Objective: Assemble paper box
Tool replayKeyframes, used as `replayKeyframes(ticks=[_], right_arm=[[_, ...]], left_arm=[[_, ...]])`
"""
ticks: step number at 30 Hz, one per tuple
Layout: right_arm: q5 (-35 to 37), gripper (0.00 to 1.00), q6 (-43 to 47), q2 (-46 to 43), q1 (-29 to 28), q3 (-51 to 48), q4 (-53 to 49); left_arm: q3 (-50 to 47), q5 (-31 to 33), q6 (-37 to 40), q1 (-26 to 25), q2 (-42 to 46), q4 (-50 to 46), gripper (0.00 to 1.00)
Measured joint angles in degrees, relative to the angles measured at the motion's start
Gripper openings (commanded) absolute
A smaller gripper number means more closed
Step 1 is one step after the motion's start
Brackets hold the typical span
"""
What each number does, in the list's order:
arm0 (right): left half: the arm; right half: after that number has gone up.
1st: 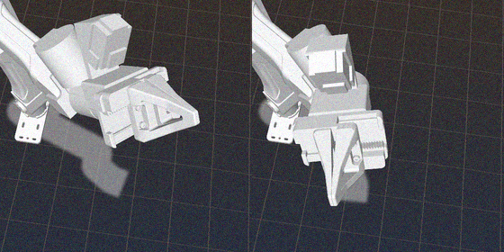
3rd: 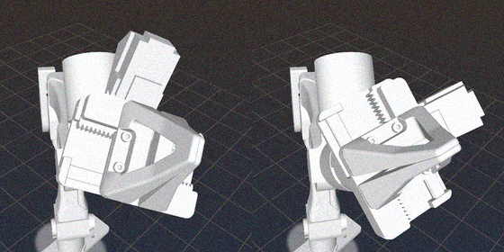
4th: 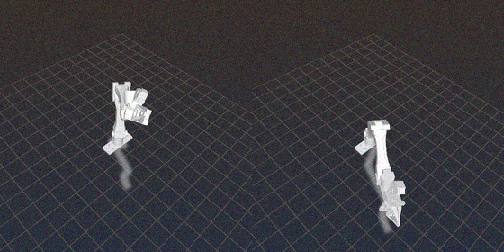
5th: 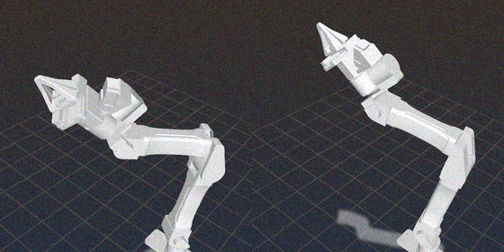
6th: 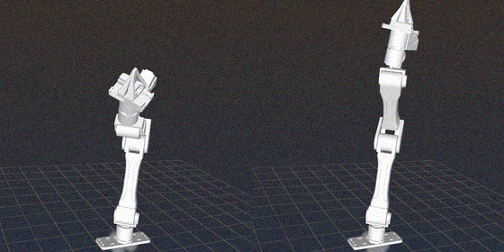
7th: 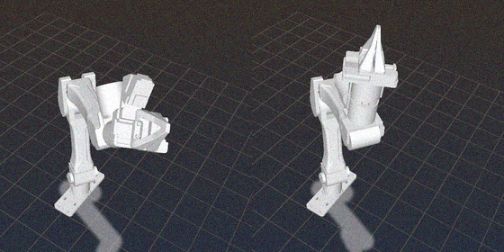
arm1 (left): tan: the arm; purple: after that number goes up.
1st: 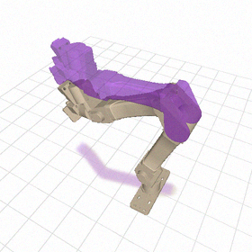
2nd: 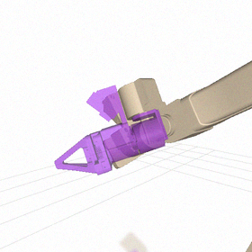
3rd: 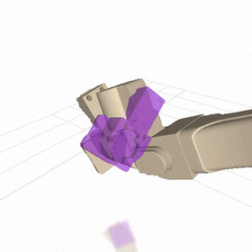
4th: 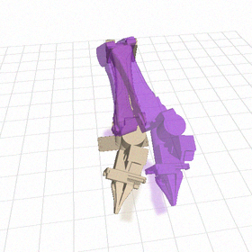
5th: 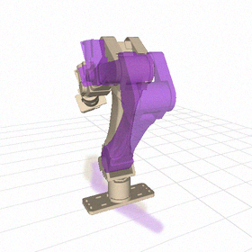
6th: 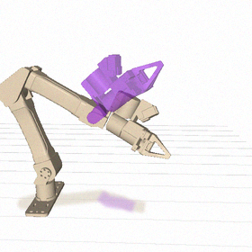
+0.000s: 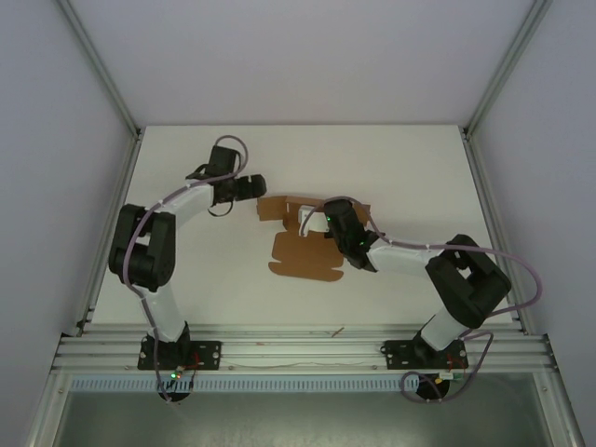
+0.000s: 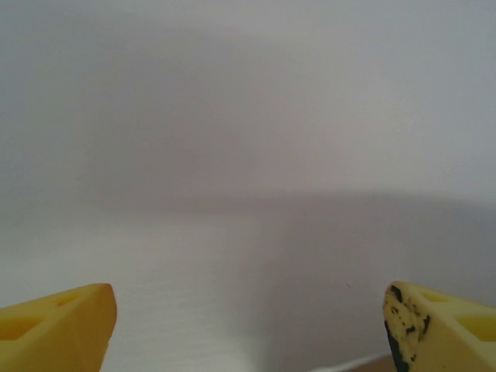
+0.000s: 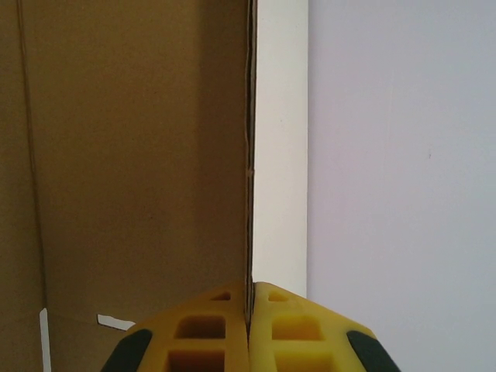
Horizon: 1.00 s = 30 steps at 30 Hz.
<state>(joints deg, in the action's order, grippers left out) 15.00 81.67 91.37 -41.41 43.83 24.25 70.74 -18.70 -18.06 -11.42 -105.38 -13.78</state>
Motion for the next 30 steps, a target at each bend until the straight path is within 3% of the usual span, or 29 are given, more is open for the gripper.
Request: replayKeyframes(ticks=[5,8,24,30], right_arm=[[0.3,0.0,-0.9,0.7,0.1,-0.3,1.5],[0.4,0.0,-1.5,1.2,0.1,-0.5,2.4],[1.0,0.0,-0.6,2.2,-0.1,-3.5,6.1],[0.6,0.0,2.7,2.2,0.9,-2.4,9.2]], left_arm=[[-2.7,-5.0,1.2,-3.3,0.4,1.1,0.64],[-6.0,-7.3,1.6,-4.3,1.7,1.9,0.59],[-21.4,-9.3,6.9,-9.9,8.8,15.9,0.57],[-20.4,-4.0,7.7,-9.9,10.8,16.2,0.57]])
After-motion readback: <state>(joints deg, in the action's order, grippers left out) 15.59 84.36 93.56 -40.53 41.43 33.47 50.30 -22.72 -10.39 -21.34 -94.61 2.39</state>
